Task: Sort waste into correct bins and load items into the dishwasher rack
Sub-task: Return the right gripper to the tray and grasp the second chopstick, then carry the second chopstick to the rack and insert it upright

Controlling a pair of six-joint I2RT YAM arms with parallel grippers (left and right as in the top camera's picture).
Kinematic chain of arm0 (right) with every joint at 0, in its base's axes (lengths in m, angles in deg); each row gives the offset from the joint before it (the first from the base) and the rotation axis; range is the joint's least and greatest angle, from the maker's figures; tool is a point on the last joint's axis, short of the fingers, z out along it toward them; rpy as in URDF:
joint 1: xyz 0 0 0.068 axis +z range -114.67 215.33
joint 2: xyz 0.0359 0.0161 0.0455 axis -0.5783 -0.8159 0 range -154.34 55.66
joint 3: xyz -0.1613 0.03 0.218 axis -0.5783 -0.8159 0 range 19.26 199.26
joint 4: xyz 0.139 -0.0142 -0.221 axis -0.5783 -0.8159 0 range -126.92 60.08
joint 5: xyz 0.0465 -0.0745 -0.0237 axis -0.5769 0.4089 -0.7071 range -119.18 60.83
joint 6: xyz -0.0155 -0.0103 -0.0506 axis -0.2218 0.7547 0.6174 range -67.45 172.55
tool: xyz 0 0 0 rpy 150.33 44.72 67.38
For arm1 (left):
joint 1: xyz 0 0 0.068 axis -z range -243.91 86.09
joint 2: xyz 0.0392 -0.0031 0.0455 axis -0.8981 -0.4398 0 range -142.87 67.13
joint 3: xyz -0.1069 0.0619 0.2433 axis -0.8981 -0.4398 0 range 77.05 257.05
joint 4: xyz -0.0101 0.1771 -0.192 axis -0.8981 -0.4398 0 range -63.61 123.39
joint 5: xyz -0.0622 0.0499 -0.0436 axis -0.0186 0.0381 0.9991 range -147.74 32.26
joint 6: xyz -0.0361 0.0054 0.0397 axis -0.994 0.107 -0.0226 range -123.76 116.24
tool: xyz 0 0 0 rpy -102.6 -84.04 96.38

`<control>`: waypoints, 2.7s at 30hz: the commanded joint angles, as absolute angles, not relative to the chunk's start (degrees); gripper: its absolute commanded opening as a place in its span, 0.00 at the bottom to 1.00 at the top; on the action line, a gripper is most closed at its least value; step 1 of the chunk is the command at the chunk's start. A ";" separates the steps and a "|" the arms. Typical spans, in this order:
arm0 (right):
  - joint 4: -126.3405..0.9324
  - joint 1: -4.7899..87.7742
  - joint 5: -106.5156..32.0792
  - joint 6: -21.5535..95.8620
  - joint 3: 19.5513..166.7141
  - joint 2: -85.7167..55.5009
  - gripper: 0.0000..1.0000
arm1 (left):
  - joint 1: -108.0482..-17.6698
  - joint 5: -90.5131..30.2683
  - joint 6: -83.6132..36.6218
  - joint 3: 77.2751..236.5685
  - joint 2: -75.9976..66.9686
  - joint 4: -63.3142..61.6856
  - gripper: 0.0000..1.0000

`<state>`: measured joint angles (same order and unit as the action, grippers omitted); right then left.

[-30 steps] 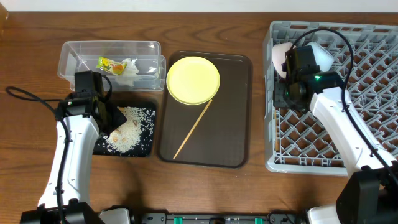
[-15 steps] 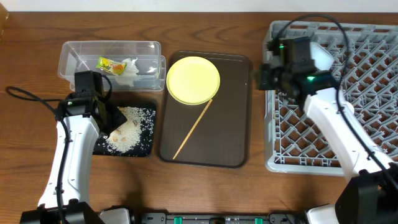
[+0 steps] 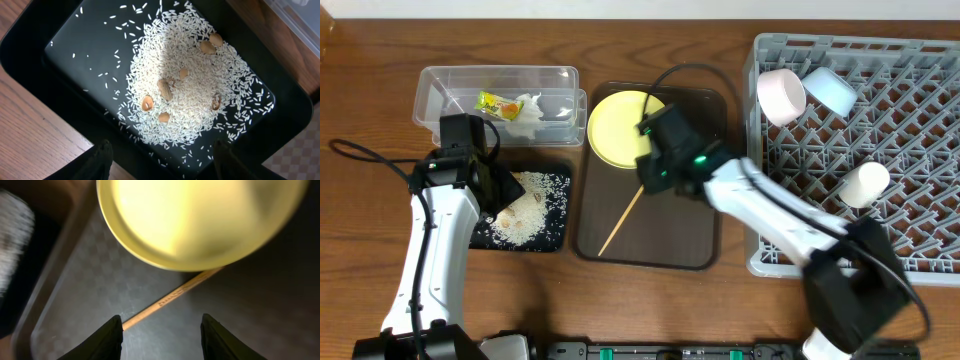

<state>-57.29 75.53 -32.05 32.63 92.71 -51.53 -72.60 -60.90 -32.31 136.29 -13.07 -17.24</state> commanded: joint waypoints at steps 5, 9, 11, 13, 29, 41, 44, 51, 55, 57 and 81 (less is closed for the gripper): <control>-55.74 81.13 -24.49 21.81 93.49 -58.85 0.48 | -72.84 -61.20 -32.60 136.94 -12.59 -17.31 0.67; -55.41 83.05 -18.93 21.29 93.49 -60.82 0.48 | -72.84 -61.20 -32.60 136.94 -12.59 -17.31 0.67; -55.50 83.64 -17.56 21.29 93.49 -61.74 0.48 | -72.84 -61.20 -32.60 136.94 -12.59 -17.31 0.68; -56.20 84.01 -17.40 21.26 93.49 -62.48 0.43 | -72.84 -61.20 -32.60 136.94 -12.59 -17.31 0.67; -65.99 76.98 -17.19 18.29 93.52 -57.74 0.01 | -72.84 -61.20 -32.60 136.94 -12.59 -17.31 0.67; -67.55 66.00 -19.15 30.44 93.49 -42.68 0.01 | -72.84 -61.20 -32.60 136.94 -12.59 -17.31 0.68; -67.59 63.21 -21.23 33.18 93.52 -38.75 0.04 | -72.84 -61.20 -32.60 136.94 -12.59 -17.11 0.68; -67.79 61.22 -32.70 35.08 93.38 -39.14 0.27 | -72.84 -61.20 -32.60 136.94 -12.59 -17.09 0.68; -68.11 63.60 -33.58 35.10 93.36 -43.10 0.33 | -72.84 -61.18 -32.60 136.94 -12.59 -17.11 0.68; -68.53 65.02 -33.58 35.06 93.36 -45.57 0.33 | -72.84 -61.20 -32.60 136.94 -12.59 -17.11 0.68; -71.96 70.29 -26.13 28.78 93.25 -58.00 0.36 | -72.84 -61.18 -32.60 136.94 -12.59 -17.11 0.68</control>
<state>-71.52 69.70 -27.66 29.88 93.45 -57.59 -72.60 -60.90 -32.29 136.29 -13.07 -17.13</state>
